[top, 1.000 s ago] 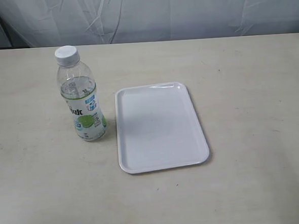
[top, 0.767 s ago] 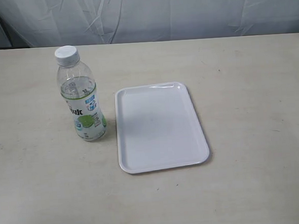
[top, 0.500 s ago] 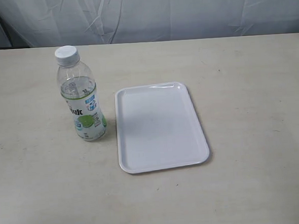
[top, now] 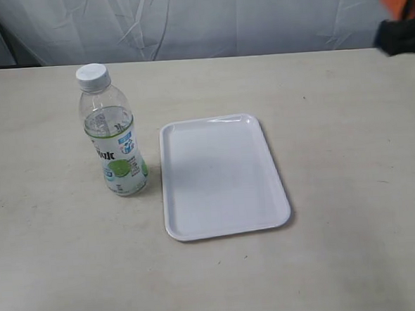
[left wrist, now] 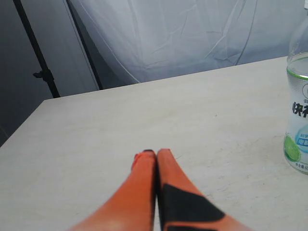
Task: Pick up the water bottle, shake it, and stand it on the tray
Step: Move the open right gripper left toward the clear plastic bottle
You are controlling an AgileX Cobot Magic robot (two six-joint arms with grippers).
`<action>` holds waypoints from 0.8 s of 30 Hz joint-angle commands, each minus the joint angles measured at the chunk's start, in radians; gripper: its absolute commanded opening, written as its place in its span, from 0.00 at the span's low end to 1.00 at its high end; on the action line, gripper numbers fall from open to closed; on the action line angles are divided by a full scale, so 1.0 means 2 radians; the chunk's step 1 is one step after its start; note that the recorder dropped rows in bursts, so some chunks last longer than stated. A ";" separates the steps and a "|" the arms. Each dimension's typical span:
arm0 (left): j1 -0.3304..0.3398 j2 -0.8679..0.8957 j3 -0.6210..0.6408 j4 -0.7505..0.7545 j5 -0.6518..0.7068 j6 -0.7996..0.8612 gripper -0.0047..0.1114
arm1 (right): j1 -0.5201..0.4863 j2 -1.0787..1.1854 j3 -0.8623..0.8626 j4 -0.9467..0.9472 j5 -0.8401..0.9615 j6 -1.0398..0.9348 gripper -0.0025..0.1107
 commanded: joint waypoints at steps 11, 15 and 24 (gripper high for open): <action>0.000 -0.002 0.002 -0.001 -0.002 -0.001 0.04 | 0.154 0.248 -0.023 -0.045 -0.190 -0.035 0.94; 0.000 -0.002 0.002 -0.001 -0.002 -0.001 0.04 | 0.171 0.280 -0.056 -0.044 -0.189 -0.035 0.94; 0.000 -0.002 0.002 -0.001 -0.002 -0.001 0.04 | 0.211 0.344 -0.152 -0.044 -0.173 -0.035 0.94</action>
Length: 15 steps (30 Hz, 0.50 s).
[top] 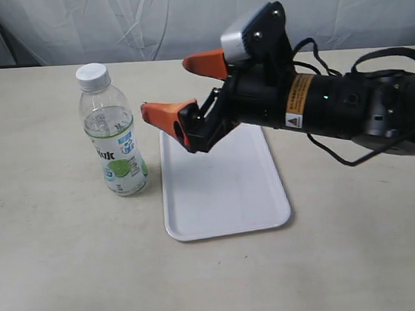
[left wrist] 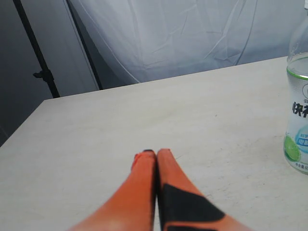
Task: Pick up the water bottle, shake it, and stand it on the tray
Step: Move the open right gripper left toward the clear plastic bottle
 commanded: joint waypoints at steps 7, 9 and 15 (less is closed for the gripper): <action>0.000 -0.002 0.002 -0.001 -0.002 -0.001 0.04 | 0.048 0.080 -0.106 0.002 0.036 -0.003 0.94; 0.000 -0.002 0.002 -0.001 -0.002 -0.001 0.04 | 0.054 0.098 -0.122 0.002 0.043 -0.003 0.94; 0.000 -0.002 0.002 -0.001 -0.002 -0.001 0.04 | 0.059 0.145 -0.164 0.006 0.051 -0.003 0.94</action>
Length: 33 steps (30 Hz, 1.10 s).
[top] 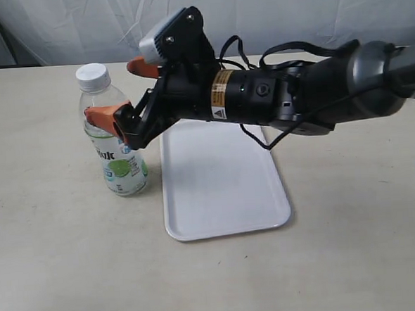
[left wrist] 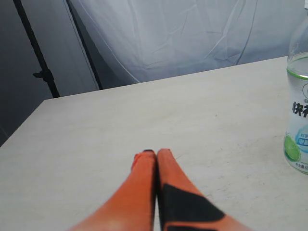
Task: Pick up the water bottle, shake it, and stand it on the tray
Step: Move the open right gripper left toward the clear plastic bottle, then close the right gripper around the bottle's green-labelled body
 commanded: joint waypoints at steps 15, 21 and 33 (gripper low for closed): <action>0.000 -0.002 0.002 -0.001 -0.002 -0.001 0.04 | 0.005 0.104 -0.063 0.013 -0.026 -0.002 0.94; 0.000 -0.002 0.002 -0.001 -0.002 -0.001 0.04 | 0.015 0.121 -0.064 0.016 -0.029 -0.002 0.94; 0.000 -0.002 0.002 -0.001 -0.002 -0.001 0.04 | 0.028 0.148 -0.074 0.040 -0.026 -0.015 0.94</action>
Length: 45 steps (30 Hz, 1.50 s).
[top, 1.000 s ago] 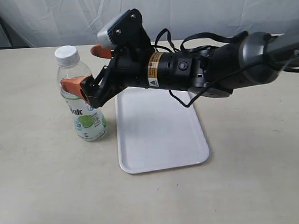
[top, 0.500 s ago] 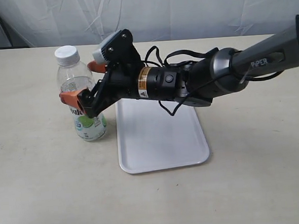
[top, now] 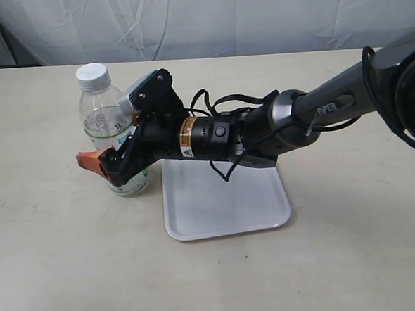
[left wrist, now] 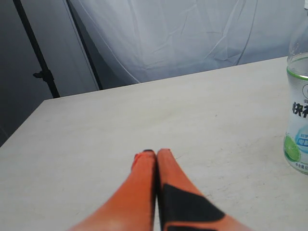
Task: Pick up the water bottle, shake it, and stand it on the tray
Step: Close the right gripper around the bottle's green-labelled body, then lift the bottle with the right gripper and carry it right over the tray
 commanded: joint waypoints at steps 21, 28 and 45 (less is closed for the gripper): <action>0.000 -0.002 0.002 -0.001 -0.002 -0.001 0.04 | 0.007 0.000 -0.004 0.071 0.016 -0.019 0.28; 0.000 -0.002 0.002 -0.001 -0.002 -0.001 0.04 | 0.015 -0.010 -0.004 0.054 0.013 0.028 0.03; 0.000 -0.002 0.002 -0.001 -0.002 -0.001 0.04 | -0.010 -0.303 0.087 0.059 0.298 0.022 0.01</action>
